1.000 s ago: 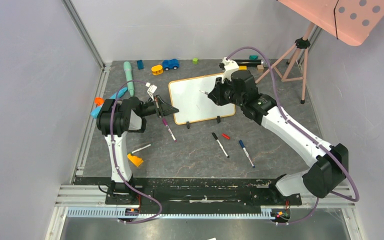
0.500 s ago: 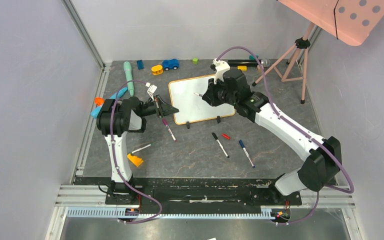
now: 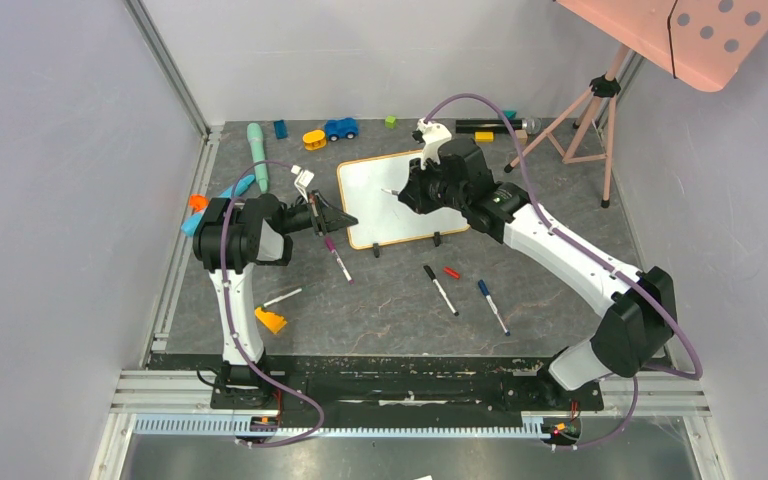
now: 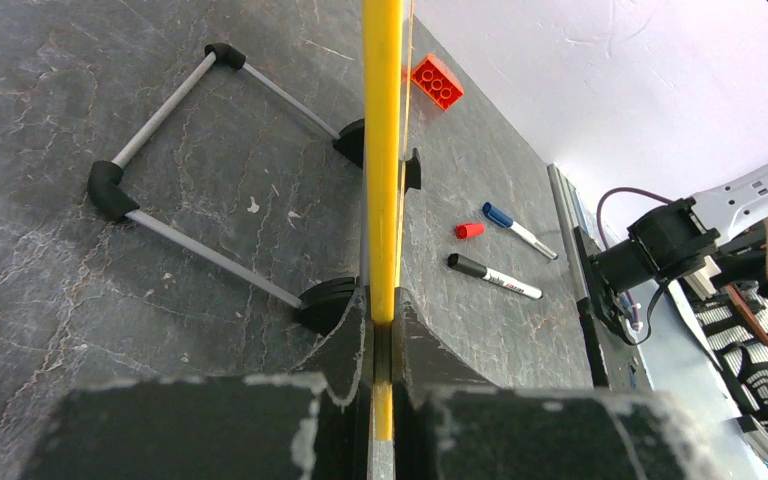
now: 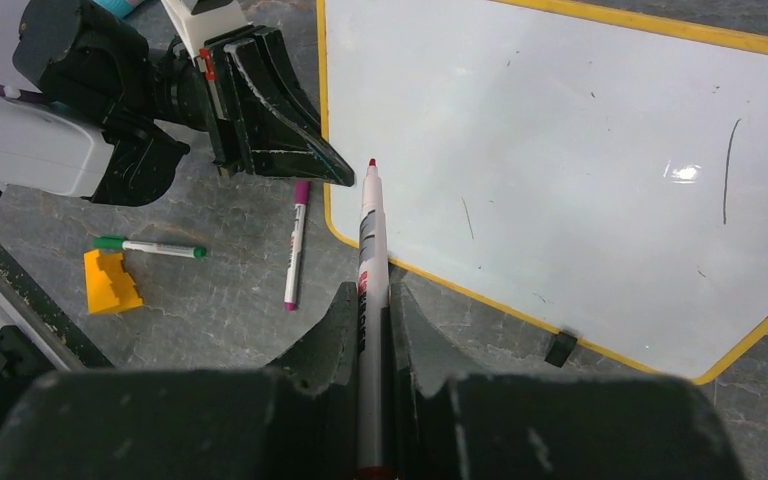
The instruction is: Write a sentence on the whiteboard
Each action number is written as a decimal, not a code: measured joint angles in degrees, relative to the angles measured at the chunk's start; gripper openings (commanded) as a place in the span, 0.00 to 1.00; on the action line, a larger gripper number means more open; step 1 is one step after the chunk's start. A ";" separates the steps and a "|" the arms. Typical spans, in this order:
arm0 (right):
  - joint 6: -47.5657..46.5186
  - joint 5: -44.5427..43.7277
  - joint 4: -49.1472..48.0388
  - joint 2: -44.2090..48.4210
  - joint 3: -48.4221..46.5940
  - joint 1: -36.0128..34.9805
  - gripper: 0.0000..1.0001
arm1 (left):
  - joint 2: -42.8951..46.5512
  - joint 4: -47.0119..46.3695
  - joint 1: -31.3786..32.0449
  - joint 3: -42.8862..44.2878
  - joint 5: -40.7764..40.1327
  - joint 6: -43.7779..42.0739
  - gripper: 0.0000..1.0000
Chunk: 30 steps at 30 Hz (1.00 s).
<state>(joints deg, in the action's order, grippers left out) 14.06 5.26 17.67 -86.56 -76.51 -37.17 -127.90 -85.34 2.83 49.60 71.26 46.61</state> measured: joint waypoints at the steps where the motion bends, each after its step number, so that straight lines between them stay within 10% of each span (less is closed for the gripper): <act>1: -0.20 -0.07 0.00 0.00 0.00 0.00 0.00 | 0.00 -0.02 0.00 0.00 -0.02 0.00 0.02; 30: -5.16 -7.10 1.51 -2.84 -2.97 -5.57 0.00 | 0.00 -0.04 0.04 0.00 -0.07 0.00 0.02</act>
<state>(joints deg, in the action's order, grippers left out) 8.91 -1.85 19.18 -89.41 -79.48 -42.74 -127.90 -85.38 2.87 49.60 71.20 46.61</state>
